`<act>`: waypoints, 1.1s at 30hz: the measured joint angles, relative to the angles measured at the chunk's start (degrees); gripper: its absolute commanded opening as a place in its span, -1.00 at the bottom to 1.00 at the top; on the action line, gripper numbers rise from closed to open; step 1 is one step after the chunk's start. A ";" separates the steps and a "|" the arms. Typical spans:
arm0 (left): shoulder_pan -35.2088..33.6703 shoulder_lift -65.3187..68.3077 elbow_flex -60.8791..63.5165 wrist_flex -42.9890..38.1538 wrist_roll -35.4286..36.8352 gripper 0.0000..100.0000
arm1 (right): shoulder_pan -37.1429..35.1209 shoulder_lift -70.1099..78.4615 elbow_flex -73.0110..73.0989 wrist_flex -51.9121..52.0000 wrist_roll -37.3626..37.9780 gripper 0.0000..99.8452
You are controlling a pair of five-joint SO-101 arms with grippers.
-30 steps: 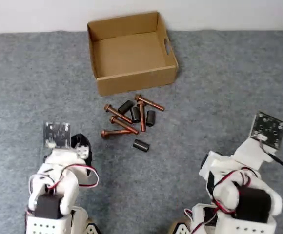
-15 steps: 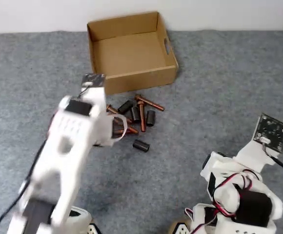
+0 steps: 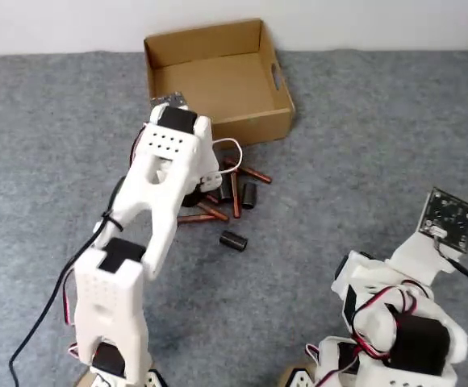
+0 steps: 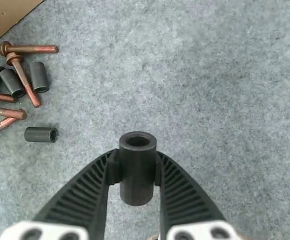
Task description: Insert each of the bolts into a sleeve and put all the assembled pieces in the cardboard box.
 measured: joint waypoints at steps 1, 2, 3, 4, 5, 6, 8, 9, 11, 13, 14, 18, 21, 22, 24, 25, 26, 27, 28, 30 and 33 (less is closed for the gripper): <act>-0.18 1.32 -1.14 0.00 0.00 -0.69 | 0.00 0.00 0.00 0.00 0.00 -0.98; -0.26 2.64 -2.02 0.00 0.00 -0.64 | 0.00 0.00 0.00 0.00 0.00 -0.98; -0.26 3.78 -2.73 0.00 0.00 -0.61 | 0.00 0.00 0.00 0.00 0.00 -0.98; -0.26 4.84 -3.16 0.00 0.00 -0.59 | 0.00 0.00 0.00 0.00 0.00 -0.98; -0.26 5.63 -3.43 0.00 0.00 -0.59 | 0.00 0.00 0.00 0.00 0.00 -0.98; -0.26 6.33 -3.60 0.00 0.00 -0.59 | 0.00 0.00 0.00 0.00 0.00 -0.98; -0.26 7.82 -3.96 0.00 0.00 -0.59 | 0.00 0.00 0.00 0.00 0.00 -0.98; -0.26 8.62 -4.04 0.00 0.00 -0.59 | 0.00 0.00 0.00 0.00 0.00 -0.98; -0.26 10.29 -4.04 -0.18 0.00 -0.59 | 0.00 0.00 0.00 0.00 0.00 -0.98; -0.26 11.60 -4.04 -1.05 0.00 -0.59 | 0.00 0.00 0.00 0.00 0.00 -0.98; -0.26 12.22 -4.04 -1.58 0.00 -0.59 | 0.00 0.00 0.00 0.00 0.00 -0.98; -0.26 12.92 -4.04 -3.34 0.00 -0.59 | 0.00 0.00 0.00 0.00 0.00 -0.98; -0.44 13.01 -4.13 -3.78 0.00 -0.59 | 0.00 0.00 0.00 0.00 0.00 -0.98; -0.70 13.01 -4.13 -3.78 0.00 -0.60 | 0.00 0.00 0.00 0.00 0.00 -0.98; -1.85 13.01 -4.13 -4.48 0.00 -0.60 | 0.00 0.00 0.00 0.00 0.00 -0.98; -2.73 13.10 -4.31 -4.92 0.00 -0.60 | 0.00 0.00 0.00 0.00 0.00 -0.98; -3.96 13.19 -4.40 -5.45 0.00 -0.60 | 0.00 0.00 0.00 0.00 0.00 -0.98; -5.36 13.36 -4.40 -5.89 0.00 -0.60 | 0.00 0.00 0.00 0.00 0.00 -0.98; -6.51 13.63 -4.40 -6.24 0.09 -0.60 | 0.00 0.00 0.00 0.00 0.00 -0.98; -7.30 13.71 -4.40 -6.51 0.09 -0.60 | 0.00 0.00 0.00 0.00 0.00 -0.98; -6.86 13.71 -4.40 -6.59 0.09 -0.60 | 0.00 0.00 0.00 0.00 0.00 -0.98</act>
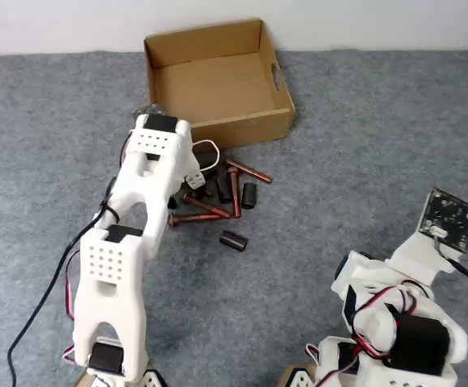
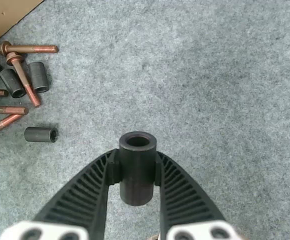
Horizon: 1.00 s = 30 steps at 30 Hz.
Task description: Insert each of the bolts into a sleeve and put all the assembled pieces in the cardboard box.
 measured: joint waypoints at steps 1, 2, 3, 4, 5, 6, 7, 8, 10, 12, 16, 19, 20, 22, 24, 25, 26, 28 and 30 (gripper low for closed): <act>0.00 0.00 0.00 -0.26 0.00 -0.60 | 0.00 0.00 0.00 0.00 0.00 -0.98; 0.00 0.00 0.00 -0.53 0.00 -0.60 | 0.00 0.00 0.00 0.00 0.00 -0.98; 0.09 0.00 0.00 -0.70 0.00 -0.60 | 0.00 0.00 0.00 0.00 0.00 -0.98; 0.35 0.35 0.00 -0.88 0.00 -0.60 | 0.00 0.00 0.00 0.00 0.00 -0.98; 0.70 1.05 0.00 -0.97 0.09 -0.60 | 0.00 0.00 0.00 0.00 0.00 -0.98; 1.14 1.58 -0.09 -1.05 0.18 -0.60 | 0.00 0.00 0.00 0.00 0.00 -0.98; 1.41 2.11 -0.26 -1.05 0.18 -0.60 | 0.00 0.00 0.00 0.00 0.00 -0.98; 1.85 2.64 -0.62 -1.05 0.18 -0.60 | 0.00 0.00 0.00 0.00 0.00 -0.98; 2.64 3.34 -1.32 -0.97 0.26 -0.60 | 0.00 0.00 0.00 0.00 0.00 -0.98; 2.99 4.40 -2.02 -0.97 0.26 -0.60 | 0.00 0.00 0.00 0.00 0.00 -0.98; 3.08 5.01 -3.16 -0.79 0.09 -0.60 | 0.00 0.00 0.00 0.00 0.00 -0.98; 3.34 5.19 -3.78 0.00 0.35 -0.60 | 0.00 0.00 0.97 0.00 0.00 -0.98; 3.69 5.19 -3.87 0.18 0.35 -0.60 | 0.00 0.35 1.14 0.00 0.00 -0.98; 4.31 5.36 -3.87 0.26 0.35 -0.60 | 0.00 0.79 1.23 0.00 0.00 -0.98; 4.92 5.36 -3.87 0.26 0.35 -0.60 | 0.00 0.44 1.23 0.00 0.00 -0.98; 5.19 5.36 -3.87 0.26 0.35 -0.60 | 0.00 0.18 1.23 0.00 0.00 -0.98; 5.36 5.36 -3.87 0.26 0.44 -0.60 | 0.00 -0.18 1.23 0.00 0.00 -0.98; 5.45 5.36 -3.87 0.26 0.44 -0.60 | 0.00 -0.26 1.23 0.00 0.00 -0.98; 5.45 5.45 -3.87 0.26 0.44 -0.60 | 0.00 -0.26 1.23 0.00 0.00 -0.98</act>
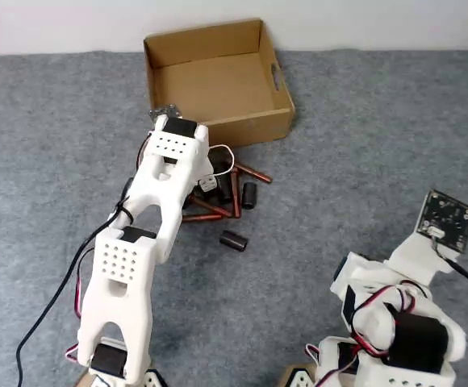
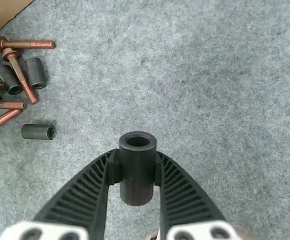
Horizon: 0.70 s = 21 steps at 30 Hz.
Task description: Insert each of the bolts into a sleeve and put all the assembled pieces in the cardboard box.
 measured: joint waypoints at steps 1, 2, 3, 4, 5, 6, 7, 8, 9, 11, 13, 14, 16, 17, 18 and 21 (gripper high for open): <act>0.00 0.00 0.00 0.00 0.00 -0.60 | 0.00 0.09 0.00 0.00 0.00 -0.98; 0.35 0.00 0.00 0.00 0.00 -0.60 | 0.00 0.09 0.00 0.00 0.00 -0.98; 0.70 0.00 0.00 0.70 0.00 -0.60 | 0.00 0.09 0.00 0.00 0.00 -0.98; 1.14 0.00 -0.09 1.23 0.00 -0.60 | 0.00 0.09 0.00 0.00 0.00 -0.98; 1.76 0.00 -0.09 1.58 0.00 -0.60 | 0.00 0.09 0.00 0.00 0.00 -0.98; 2.20 0.00 -0.09 1.76 0.00 -0.60 | 0.00 0.09 0.00 0.00 0.00 -0.98; 2.64 0.00 -0.09 1.93 0.00 -0.60 | 0.00 0.09 0.00 0.00 0.00 -0.98; 2.81 0.00 -0.09 2.02 0.00 -0.60 | 0.00 0.09 0.00 0.00 0.00 -0.98; 2.90 0.00 -0.09 2.02 0.00 -0.60 | 0.00 0.09 0.00 0.00 0.00 -0.98; 2.99 0.00 -0.09 2.20 0.00 -0.60 | 0.00 0.09 0.00 0.00 0.00 -0.98; 2.99 0.00 -0.09 2.20 0.00 -0.60 | 0.00 0.09 0.00 0.00 0.00 -0.98; 2.99 0.00 -0.09 2.20 0.00 -0.60 | 0.00 0.09 0.00 0.00 0.00 -0.98; 2.99 0.00 -0.09 2.20 0.00 -0.64 | 0.00 0.09 0.00 0.00 0.00 -0.98; 2.99 0.00 -0.09 2.20 0.00 -0.69 | 0.00 0.09 0.00 0.00 0.00 -0.98; 2.99 0.00 -0.09 2.20 0.00 -0.76 | 0.00 0.09 0.00 0.00 0.00 -0.98; 3.16 0.00 -0.26 2.20 0.00 -1.00 | 0.00 0.09 0.00 0.00 0.00 -0.98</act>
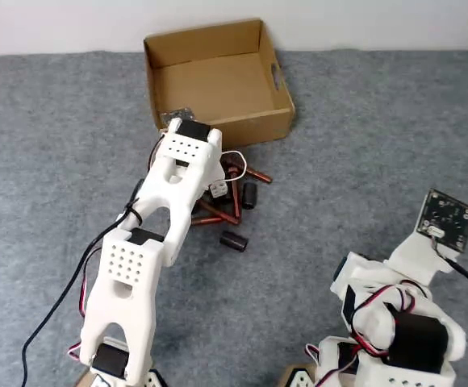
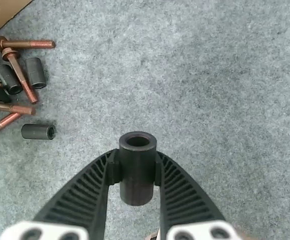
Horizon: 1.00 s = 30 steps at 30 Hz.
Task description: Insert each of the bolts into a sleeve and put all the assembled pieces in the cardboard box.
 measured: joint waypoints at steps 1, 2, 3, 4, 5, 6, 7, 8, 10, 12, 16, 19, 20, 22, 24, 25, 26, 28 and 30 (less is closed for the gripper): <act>0.09 0.00 0.00 -0.09 -0.09 -0.98 | 0.00 0.00 0.00 0.00 0.00 -0.98; 0.09 0.00 0.00 -0.09 -0.09 -0.97 | 0.00 0.00 0.00 0.00 0.00 -0.98; -0.09 0.00 -0.09 -0.09 -0.09 -0.99 | 0.00 0.00 0.00 0.00 0.00 -0.98; -0.79 0.09 -0.18 -0.09 -0.09 -0.99 | 0.00 0.00 0.00 0.00 0.00 -0.98; -1.49 0.26 -0.79 -0.09 -0.18 -0.99 | 0.00 0.00 0.00 0.00 0.00 -0.98; -2.20 0.53 -1.32 -0.09 -0.35 -0.99 | 0.00 0.00 0.00 0.00 0.00 -0.98; -2.90 0.79 -1.93 -0.09 -0.35 -0.99 | 0.00 0.00 0.00 0.00 0.00 -0.98; -3.52 0.97 -2.37 0.00 -0.35 -0.99 | 0.00 0.00 0.00 0.00 0.00 -0.98; -4.75 1.05 -2.99 0.35 -0.44 -0.99 | 0.00 0.00 0.00 0.00 0.00 -0.98; -5.71 1.32 -4.66 1.49 -1.14 -0.99 | 0.00 0.00 0.00 0.00 0.00 -0.98; -7.82 1.49 -6.77 3.87 -3.25 -0.99 | 0.00 0.00 0.00 0.00 0.00 -0.98; -8.26 1.58 -7.30 4.31 -5.98 -0.99 | 0.00 0.00 0.00 0.00 0.00 -0.98; -8.53 1.58 -7.38 4.31 -7.65 -0.99 | 0.00 0.00 0.00 0.00 0.00 -0.98; -9.32 1.58 -7.38 3.96 -11.25 -0.99 | 0.00 0.00 0.00 0.00 0.00 -0.98; -10.55 1.58 -7.38 1.76 -15.12 -0.99 | 0.00 0.00 0.00 0.00 0.00 -0.98; -10.99 1.58 -7.38 0.44 -17.58 -0.99 | 0.00 0.00 0.00 0.00 0.00 -0.98; -11.16 1.58 -7.38 -0.62 -20.13 -0.99 | 0.00 0.00 0.00 0.00 0.00 -0.98; -11.25 2.20 -7.38 -1.05 -25.14 -0.99 | 0.00 0.00 0.00 0.00 0.00 -0.98; -11.25 3.08 -7.47 -1.05 -28.13 -0.97 | 0.00 0.00 0.00 0.00 0.00 -0.98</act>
